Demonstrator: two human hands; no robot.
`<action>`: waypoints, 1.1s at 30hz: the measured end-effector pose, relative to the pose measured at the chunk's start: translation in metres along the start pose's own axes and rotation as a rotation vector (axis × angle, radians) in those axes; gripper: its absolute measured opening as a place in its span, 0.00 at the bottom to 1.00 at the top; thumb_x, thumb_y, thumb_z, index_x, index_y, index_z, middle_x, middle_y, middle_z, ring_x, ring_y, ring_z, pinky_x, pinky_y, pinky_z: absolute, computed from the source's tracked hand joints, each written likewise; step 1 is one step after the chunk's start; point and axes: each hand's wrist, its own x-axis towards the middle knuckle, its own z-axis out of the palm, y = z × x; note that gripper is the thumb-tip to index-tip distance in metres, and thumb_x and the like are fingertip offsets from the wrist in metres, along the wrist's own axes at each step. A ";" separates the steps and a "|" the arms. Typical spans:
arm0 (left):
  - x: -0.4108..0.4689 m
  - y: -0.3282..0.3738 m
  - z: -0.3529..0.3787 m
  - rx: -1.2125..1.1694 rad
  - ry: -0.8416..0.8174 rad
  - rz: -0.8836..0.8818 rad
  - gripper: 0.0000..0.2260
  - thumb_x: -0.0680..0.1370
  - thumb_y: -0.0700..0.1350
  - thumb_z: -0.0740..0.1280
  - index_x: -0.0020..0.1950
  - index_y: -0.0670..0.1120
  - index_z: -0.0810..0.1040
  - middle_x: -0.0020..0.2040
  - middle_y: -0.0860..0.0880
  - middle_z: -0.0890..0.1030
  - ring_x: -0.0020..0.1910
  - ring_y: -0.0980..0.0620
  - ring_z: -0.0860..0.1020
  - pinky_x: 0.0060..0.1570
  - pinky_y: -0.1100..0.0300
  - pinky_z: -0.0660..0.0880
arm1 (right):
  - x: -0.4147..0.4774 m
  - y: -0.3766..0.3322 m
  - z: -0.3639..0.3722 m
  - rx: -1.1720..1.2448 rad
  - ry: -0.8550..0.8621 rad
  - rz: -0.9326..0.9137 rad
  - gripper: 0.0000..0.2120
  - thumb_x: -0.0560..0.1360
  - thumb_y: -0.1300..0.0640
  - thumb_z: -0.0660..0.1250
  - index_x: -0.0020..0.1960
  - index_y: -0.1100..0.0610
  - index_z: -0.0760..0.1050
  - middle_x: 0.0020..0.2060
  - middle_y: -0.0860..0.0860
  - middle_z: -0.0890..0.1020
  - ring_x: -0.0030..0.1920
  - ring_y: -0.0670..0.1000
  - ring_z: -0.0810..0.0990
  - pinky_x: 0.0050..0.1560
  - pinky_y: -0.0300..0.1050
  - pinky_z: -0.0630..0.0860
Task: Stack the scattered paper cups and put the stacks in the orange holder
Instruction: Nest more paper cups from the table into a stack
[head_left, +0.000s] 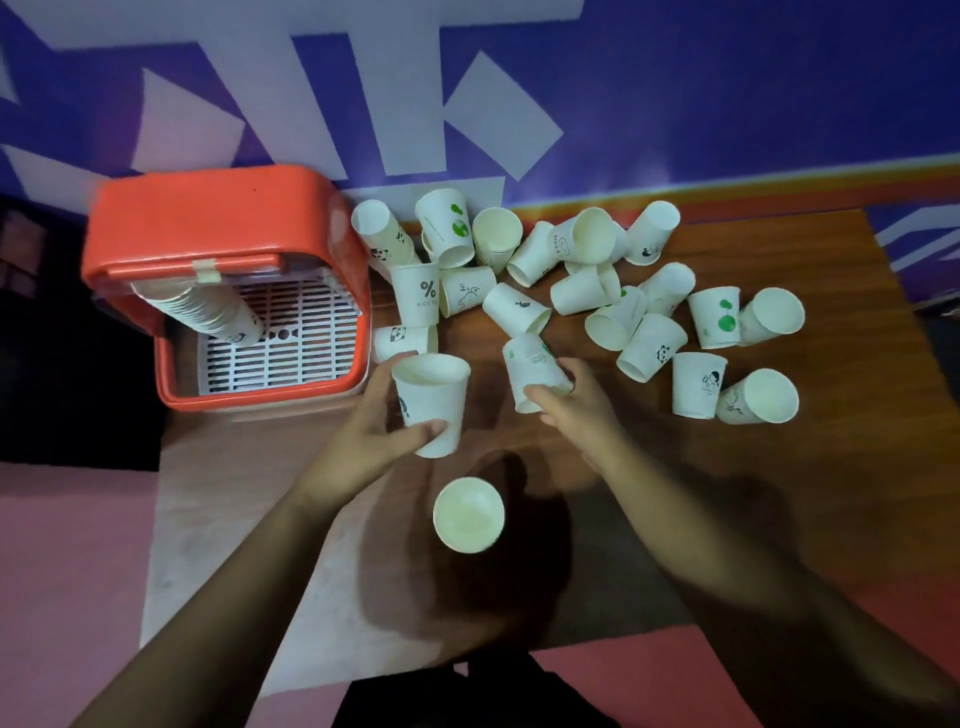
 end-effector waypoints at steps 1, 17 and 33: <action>-0.012 0.003 0.005 -0.044 0.003 0.010 0.37 0.71 0.48 0.77 0.75 0.63 0.62 0.71 0.53 0.73 0.69 0.52 0.73 0.64 0.53 0.76 | -0.007 0.002 -0.003 0.005 -0.007 -0.010 0.37 0.62 0.43 0.72 0.68 0.47 0.67 0.60 0.48 0.74 0.56 0.50 0.79 0.55 0.54 0.81; -0.091 -0.033 0.060 0.463 0.000 0.126 0.37 0.73 0.51 0.76 0.75 0.68 0.61 0.71 0.70 0.68 0.73 0.59 0.65 0.73 0.54 0.63 | -0.122 -0.020 -0.033 -0.003 -0.115 -0.317 0.20 0.72 0.53 0.74 0.61 0.49 0.73 0.53 0.41 0.79 0.51 0.41 0.79 0.41 0.32 0.76; -0.086 -0.049 0.040 0.184 -0.088 -0.008 0.28 0.78 0.35 0.70 0.76 0.50 0.67 0.73 0.59 0.74 0.73 0.58 0.71 0.69 0.59 0.71 | -0.141 -0.006 0.000 -0.481 -0.270 -0.745 0.32 0.69 0.50 0.76 0.70 0.49 0.70 0.64 0.39 0.70 0.61 0.35 0.68 0.59 0.23 0.61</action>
